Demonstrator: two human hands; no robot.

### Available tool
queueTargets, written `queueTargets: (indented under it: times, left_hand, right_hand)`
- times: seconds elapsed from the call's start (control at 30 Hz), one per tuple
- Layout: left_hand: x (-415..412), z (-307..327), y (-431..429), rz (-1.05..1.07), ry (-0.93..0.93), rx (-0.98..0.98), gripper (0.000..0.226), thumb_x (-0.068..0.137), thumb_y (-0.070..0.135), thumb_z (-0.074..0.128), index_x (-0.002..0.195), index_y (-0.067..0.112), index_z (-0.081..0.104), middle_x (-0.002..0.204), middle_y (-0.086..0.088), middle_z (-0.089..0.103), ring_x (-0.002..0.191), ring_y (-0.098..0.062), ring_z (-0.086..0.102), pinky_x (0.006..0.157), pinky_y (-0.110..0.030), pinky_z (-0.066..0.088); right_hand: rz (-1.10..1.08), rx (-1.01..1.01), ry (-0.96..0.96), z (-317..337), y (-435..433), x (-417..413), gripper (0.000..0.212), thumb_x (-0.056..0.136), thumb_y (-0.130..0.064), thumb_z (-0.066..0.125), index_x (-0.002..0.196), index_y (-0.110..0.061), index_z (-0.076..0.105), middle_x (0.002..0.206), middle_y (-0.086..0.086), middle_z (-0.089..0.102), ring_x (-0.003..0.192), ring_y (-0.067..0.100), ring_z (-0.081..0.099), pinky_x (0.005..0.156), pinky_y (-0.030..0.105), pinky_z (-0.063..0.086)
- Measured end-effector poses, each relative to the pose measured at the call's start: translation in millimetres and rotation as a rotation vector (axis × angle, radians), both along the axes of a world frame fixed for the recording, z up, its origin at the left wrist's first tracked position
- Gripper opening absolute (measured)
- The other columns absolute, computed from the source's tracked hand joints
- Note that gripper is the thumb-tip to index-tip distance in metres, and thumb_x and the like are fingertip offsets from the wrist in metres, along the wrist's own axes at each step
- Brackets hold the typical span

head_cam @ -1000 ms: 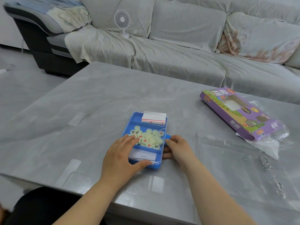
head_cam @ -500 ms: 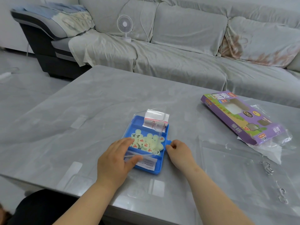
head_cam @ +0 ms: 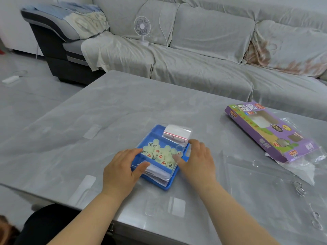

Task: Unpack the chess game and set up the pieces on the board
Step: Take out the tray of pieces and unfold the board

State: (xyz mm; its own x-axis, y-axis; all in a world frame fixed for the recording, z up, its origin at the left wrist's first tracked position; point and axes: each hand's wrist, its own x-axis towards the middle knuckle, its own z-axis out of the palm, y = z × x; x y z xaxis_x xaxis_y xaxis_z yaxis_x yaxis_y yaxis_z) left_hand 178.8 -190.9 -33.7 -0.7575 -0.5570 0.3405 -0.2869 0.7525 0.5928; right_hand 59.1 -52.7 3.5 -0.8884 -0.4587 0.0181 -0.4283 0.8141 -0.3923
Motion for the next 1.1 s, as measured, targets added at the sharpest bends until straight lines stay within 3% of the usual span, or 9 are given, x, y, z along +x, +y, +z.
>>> queueTargets:
  times: [0.13,0.23,0.3,0.4,0.53,0.63,0.8,0.97,1.1]
  left_hand:
    - [2,3,4,-0.024,-0.125,-0.087,0.074,0.057,0.072,0.038,0.1,0.019,0.065,0.098,0.003,0.069,0.088,-0.015,0.064,0.052,-0.02,0.046]
    - [0,-1,1,-0.028,-0.078,-0.105,0.063,0.062,0.064,0.041,0.098,0.019,0.066,0.094,0.004,0.07,0.091,-0.007,0.054,0.05,-0.019,0.046]
    - [0,-3,-1,0.047,0.012,-0.008,0.06,0.068,0.059,0.042,0.103,0.017,0.067,0.099,0.003,0.069,0.091,-0.009,0.059,0.06,-0.021,0.042]
    - [-2,-5,-4,0.145,0.128,0.272,0.046,0.083,0.045,0.052,0.116,0.013,0.061,0.113,-0.003,0.065,0.099,-0.019,0.058,0.075,-0.023,0.036]
    - [-4,-10,-13,0.25,0.279,0.552,0.043,0.087,0.036,0.049,0.126,0.018,0.049,0.111,-0.008,0.064,0.099,-0.025,0.061,0.088,-0.037,0.047]
    - [-6,-8,-14,0.298,0.302,0.65,0.05,0.092,0.017,0.049,0.138,0.018,0.03,0.111,-0.005,0.061,0.095,-0.009,0.058,0.085,-0.02,0.038]
    - [-8,-9,-16,0.335,0.337,0.629,0.08,0.087,0.003,0.053,0.145,0.019,0.001,0.145,0.002,0.033,0.13,-0.014,0.035,0.096,-0.019,0.027]
    - [-10,-14,-21,0.403,0.341,0.554,0.086,0.082,-0.001,0.059,0.145,0.011,0.002,0.152,-0.005,0.017,0.139,-0.015,0.017,0.108,-0.02,0.014]
    - [-11,-12,-20,0.425,0.267,0.487,0.082,0.083,0.001,0.059,0.145,0.008,0.005,0.153,-0.009,0.011,0.14,-0.019,0.011,0.11,-0.022,0.009]
  right_hand:
    - [0.011,-0.139,-0.007,5,-7,-6,0.046,0.086,-0.041,0.056,0.124,-0.018,0.047,0.125,0.0,0.048,0.116,0.018,0.04,0.094,0.025,0.032]
    - [0.047,-0.273,-0.012,9,-11,-6,0.038,0.087,-0.031,0.058,0.12,-0.014,0.051,0.122,0.002,0.051,0.113,0.018,0.043,0.091,0.023,0.033]
    - [0.084,-0.328,0.002,12,-14,-6,0.035,0.086,-0.025,0.059,0.119,-0.015,0.053,0.12,0.001,0.054,0.111,0.018,0.045,0.088,0.02,0.032]
    - [0.138,-0.251,0.052,13,-16,-13,0.035,0.088,-0.022,0.055,0.123,-0.017,0.052,0.126,-0.003,0.051,0.115,0.016,0.044,0.091,0.019,0.031]
    - [0.135,-0.074,0.091,12,-17,-34,0.042,0.09,-0.02,0.051,0.131,-0.016,0.045,0.138,0.0,0.041,0.124,0.018,0.037,0.099,0.021,0.028]
    - [0.158,0.06,0.076,9,-24,-45,0.044,0.091,-0.021,0.048,0.134,-0.016,0.04,0.14,0.001,0.038,0.125,0.022,0.036,0.101,0.027,0.03]
    - [0.105,0.12,0.07,1,-39,-53,0.036,0.091,-0.017,0.043,0.127,-0.015,0.048,0.121,0.009,0.056,0.111,0.027,0.048,0.09,0.033,0.039]
    - [0.043,0.081,0.049,-9,-43,-58,0.033,0.092,-0.01,0.036,0.117,-0.017,0.056,0.11,0.008,0.062,0.1,0.026,0.054,0.073,0.028,0.04]
    - [-0.1,-0.297,-0.02,-8,-37,-57,0.03,0.092,-0.009,0.038,0.112,-0.012,0.06,0.093,0.01,0.063,0.086,0.027,0.056,0.068,0.028,0.039]
